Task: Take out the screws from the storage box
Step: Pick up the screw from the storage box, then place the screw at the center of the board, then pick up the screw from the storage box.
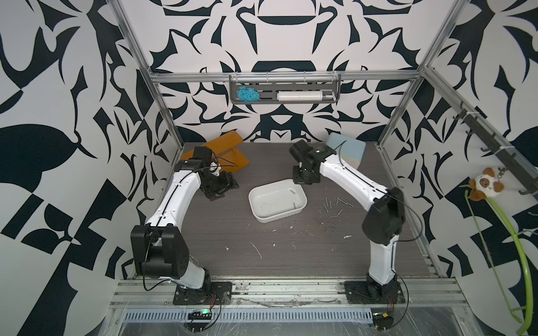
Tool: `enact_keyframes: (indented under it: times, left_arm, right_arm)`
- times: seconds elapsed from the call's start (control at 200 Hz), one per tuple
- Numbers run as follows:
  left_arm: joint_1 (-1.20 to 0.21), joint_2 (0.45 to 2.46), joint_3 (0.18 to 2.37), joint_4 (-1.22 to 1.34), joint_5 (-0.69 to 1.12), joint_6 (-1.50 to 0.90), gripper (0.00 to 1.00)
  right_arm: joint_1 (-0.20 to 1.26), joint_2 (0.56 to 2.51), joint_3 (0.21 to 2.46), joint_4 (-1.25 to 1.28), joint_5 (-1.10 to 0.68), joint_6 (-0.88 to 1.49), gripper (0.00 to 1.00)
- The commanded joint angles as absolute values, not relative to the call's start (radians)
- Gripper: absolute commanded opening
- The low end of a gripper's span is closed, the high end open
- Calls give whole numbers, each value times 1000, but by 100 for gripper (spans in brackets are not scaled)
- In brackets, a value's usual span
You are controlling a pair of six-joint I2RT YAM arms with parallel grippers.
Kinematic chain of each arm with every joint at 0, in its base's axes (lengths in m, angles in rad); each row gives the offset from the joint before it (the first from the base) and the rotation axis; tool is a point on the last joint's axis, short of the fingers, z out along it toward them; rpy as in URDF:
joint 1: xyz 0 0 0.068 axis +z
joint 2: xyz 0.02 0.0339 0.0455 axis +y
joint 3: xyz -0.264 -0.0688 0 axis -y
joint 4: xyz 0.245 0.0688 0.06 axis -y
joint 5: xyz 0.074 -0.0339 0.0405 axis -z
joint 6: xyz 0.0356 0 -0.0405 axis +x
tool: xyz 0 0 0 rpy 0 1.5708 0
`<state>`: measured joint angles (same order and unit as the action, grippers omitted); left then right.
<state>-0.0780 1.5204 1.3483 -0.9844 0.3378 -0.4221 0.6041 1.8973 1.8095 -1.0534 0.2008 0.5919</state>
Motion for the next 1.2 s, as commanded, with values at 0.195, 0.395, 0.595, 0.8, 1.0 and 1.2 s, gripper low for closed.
enact_keyframes:
  times: [0.195, 0.395, 0.595, 0.8, 1.0, 1.2]
  left_arm:
    - [-80, 1540, 1363, -992, 350, -417, 75]
    - [-80, 1546, 1368, -996, 350, -416, 75]
    - [-80, 1541, 1370, -999, 341, -411, 75]
    - [-79, 1546, 1371, -994, 337, -410, 75]
    - [-80, 1551, 1376, -994, 342, -410, 75]
    - [-80, 1548, 1375, -996, 341, -408, 75]
  right_arm:
    - [358, 1702, 1315, -888, 207, 595, 0]
    - [338, 1783, 1266, -838, 186, 573, 0]
    - [337, 1784, 1325, -892, 218, 575, 26]
    - [349, 1711, 1429, -980, 249, 512, 37]
    - [533, 1745, 1642, -915, 245, 362, 33]
    - [745, 2074, 2047, -1084, 250, 107, 29]
